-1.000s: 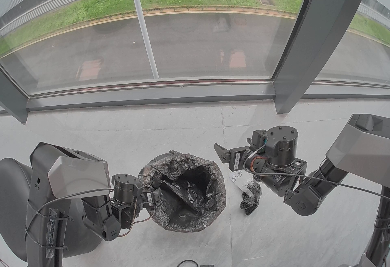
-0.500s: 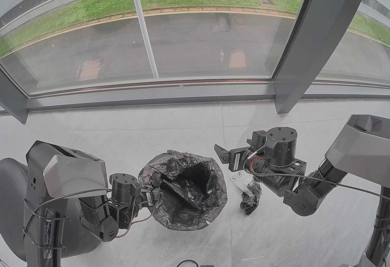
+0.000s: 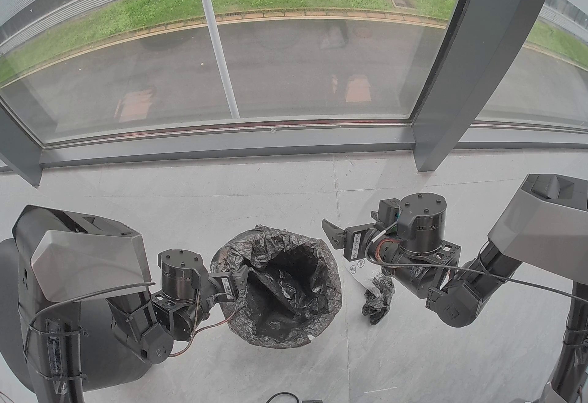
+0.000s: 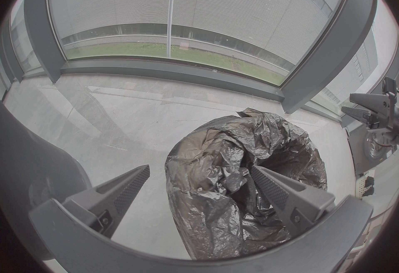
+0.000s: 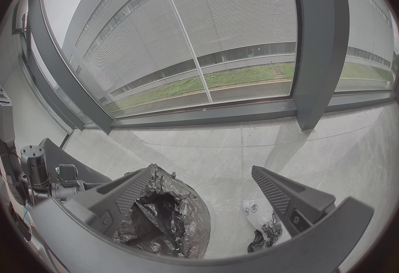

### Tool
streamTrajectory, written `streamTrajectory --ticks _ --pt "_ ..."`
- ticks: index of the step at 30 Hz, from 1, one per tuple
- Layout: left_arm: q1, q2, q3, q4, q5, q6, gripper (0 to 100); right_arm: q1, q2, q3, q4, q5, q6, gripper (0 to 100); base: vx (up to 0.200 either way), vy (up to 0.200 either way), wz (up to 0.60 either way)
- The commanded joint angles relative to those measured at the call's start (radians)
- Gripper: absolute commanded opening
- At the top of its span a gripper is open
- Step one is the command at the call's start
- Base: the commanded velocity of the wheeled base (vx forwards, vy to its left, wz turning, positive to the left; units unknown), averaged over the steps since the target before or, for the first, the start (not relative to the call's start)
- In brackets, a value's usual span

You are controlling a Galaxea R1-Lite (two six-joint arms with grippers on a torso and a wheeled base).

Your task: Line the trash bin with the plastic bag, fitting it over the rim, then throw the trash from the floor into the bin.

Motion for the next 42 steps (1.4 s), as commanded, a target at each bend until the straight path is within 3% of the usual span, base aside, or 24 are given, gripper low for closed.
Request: streamTrajectory --ticks 1,24,36,42 --pt "0.004 -0.006 0.001 0.0 -0.015 -0.001 100 -0.001 0.004 -0.002 0.0 0.001 0.0 100 0.0 0.0 0.0" --pt "-0.038 -0.19 0.087 -0.003 -0.021 -0.003 100 0.004 0.013 0.011 -0.042 -0.002 -0.015 100 0.0 0.0 0.0" --pt "-0.053 -0.48 0.158 0.014 -0.021 0.074 100 -0.139 -0.105 0.008 -0.04 0.005 -0.029 100 0.0 0.0 0.0" --pt "-0.059 -0.621 0.173 0.046 -0.021 0.117 100 -0.146 -0.102 0.011 -0.042 0.013 -0.029 100 0.0 0.0 0.0"
